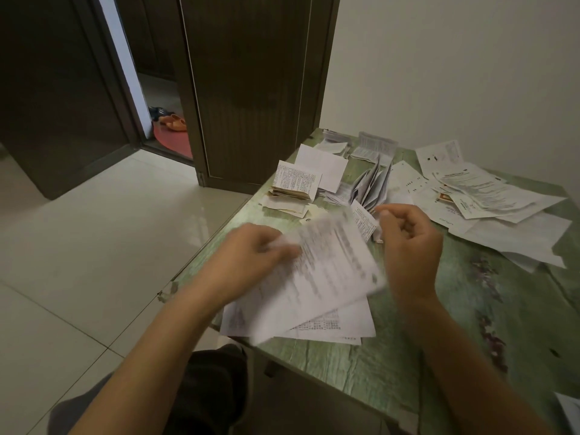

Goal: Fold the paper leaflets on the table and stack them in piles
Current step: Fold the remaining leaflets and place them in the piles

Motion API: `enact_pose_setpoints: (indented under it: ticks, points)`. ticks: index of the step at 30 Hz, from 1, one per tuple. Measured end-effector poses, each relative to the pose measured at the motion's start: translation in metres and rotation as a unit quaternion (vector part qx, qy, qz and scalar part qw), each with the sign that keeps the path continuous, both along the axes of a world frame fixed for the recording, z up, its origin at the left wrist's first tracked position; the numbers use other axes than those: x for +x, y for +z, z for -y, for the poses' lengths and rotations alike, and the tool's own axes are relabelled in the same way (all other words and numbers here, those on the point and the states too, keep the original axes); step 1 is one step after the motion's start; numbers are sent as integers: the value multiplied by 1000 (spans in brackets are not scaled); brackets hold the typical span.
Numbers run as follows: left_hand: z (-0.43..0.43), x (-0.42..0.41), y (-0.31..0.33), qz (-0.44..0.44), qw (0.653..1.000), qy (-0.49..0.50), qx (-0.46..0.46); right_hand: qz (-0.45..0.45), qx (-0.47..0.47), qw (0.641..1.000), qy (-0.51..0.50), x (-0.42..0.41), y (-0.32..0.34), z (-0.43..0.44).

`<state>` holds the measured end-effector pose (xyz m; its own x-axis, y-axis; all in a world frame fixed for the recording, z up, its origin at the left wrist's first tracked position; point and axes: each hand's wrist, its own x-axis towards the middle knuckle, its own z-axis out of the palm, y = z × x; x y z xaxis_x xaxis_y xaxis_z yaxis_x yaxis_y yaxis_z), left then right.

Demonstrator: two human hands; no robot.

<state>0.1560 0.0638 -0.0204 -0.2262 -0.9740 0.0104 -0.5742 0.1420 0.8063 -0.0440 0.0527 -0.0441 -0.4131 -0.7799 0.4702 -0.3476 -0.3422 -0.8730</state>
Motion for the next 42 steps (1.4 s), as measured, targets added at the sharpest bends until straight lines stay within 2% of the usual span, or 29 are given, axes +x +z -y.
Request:
enact_pose_setpoints:
  ticks: [3,5,8,11,20,23,27,31,35,38,42]
  points:
    - [-10,2,8,-203,975,67,51,127,36,986,101,-7,8,0]
    - [-13,-5,7,-267,957,99,58,176,79,958,212,-11,10,1]
    - [-11,-12,6,-305,940,140,63,102,172,926,320,-6,11,-1]
    - [-10,-12,6,-295,942,146,70,64,225,913,335,8,9,-8]
    - [-8,2,10,-255,954,91,129,178,251,906,292,14,7,-9]
    - [-10,1,13,-287,941,83,159,162,233,906,314,12,10,-13]
    - [-10,2,15,-365,900,81,225,172,256,897,317,10,11,-11]
    - [-8,2,5,-267,938,113,191,149,250,900,325,10,12,-8]
    - [-8,6,3,-238,950,113,166,169,230,901,326,9,15,-9]
    - [-10,7,5,-222,959,70,162,97,250,897,351,7,16,-9]
    - [-13,-1,4,-214,964,48,152,-34,343,844,412,9,14,-14]
